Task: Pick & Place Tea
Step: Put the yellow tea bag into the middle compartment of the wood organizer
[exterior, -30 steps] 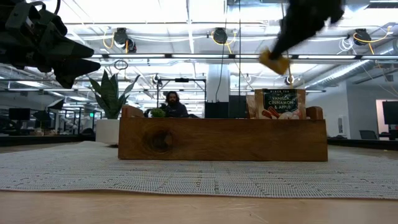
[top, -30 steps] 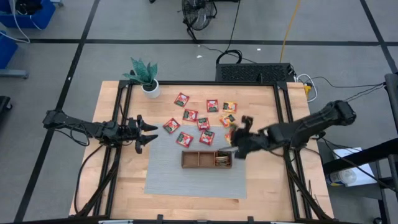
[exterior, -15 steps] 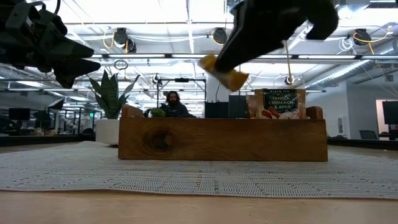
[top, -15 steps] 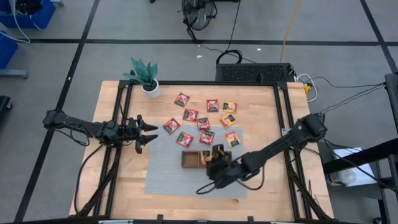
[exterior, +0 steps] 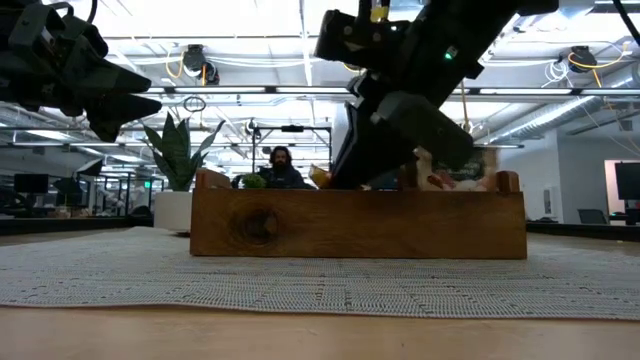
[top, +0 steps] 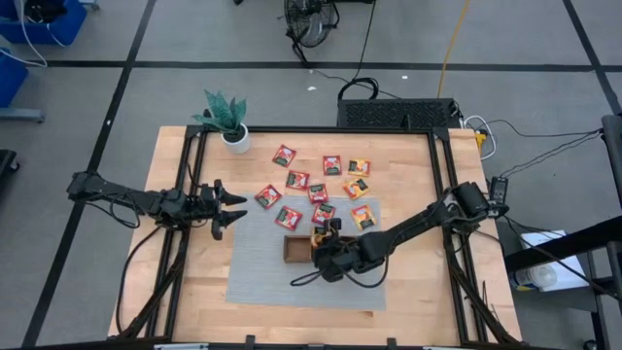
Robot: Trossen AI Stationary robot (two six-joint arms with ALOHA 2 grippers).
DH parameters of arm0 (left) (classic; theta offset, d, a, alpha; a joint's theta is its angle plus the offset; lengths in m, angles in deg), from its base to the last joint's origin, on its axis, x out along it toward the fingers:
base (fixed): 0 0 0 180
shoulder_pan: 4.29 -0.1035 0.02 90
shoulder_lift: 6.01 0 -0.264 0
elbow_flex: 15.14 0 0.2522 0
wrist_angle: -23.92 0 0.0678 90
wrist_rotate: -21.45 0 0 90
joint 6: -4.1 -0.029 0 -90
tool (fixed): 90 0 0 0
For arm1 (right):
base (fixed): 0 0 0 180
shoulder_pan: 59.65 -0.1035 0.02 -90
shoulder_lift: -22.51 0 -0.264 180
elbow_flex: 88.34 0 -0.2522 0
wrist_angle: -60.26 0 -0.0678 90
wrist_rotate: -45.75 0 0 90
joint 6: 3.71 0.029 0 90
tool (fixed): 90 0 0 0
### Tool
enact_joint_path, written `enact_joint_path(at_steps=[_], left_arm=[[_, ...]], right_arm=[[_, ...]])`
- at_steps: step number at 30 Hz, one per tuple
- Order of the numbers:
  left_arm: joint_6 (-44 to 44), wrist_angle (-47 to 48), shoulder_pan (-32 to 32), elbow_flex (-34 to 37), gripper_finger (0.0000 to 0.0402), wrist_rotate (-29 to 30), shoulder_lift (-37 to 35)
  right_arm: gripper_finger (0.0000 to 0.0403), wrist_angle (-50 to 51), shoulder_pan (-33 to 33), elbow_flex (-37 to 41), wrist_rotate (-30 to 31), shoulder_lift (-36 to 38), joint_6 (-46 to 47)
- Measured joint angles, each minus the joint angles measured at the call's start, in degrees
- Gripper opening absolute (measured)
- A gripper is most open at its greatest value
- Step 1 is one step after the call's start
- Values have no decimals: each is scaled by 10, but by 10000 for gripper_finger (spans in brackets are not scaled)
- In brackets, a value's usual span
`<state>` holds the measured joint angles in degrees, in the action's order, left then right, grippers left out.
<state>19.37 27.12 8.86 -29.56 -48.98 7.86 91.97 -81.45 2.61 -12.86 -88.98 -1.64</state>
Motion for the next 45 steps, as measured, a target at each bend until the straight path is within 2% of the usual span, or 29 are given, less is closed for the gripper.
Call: enact_joint_path(at_steps=[13, 18, 23, 26, 31, 37, 45], left_arm=[[0, 0, 0, 0, 205, 0, 0], [0, 0, 0, 0, 205, 0, 0], [0, 0, 0, 0, 205, 0, 0], [0, 0, 0, 0, 205, 0, 0], [0, 0, 0, 0, 205, 0, 0], [0, 0, 0, 0, 205, 0, 0], [0, -1, 0, 0, 205, 0, 0]], right_arm=[[110, -2, -4, 0, 0, 2, -17], [128, -13, -4, 0, 0, 17, -33], [129, 2, -2, 0, -9, 63, -30], [124, 30, 16, 0, -47, 95, -39], [119, 73, 73, 0, -175, 109, -5], [127, 64, 112, 22, -229, 88, -12], [129, 13, 132, 57, -311, 85, 0]])
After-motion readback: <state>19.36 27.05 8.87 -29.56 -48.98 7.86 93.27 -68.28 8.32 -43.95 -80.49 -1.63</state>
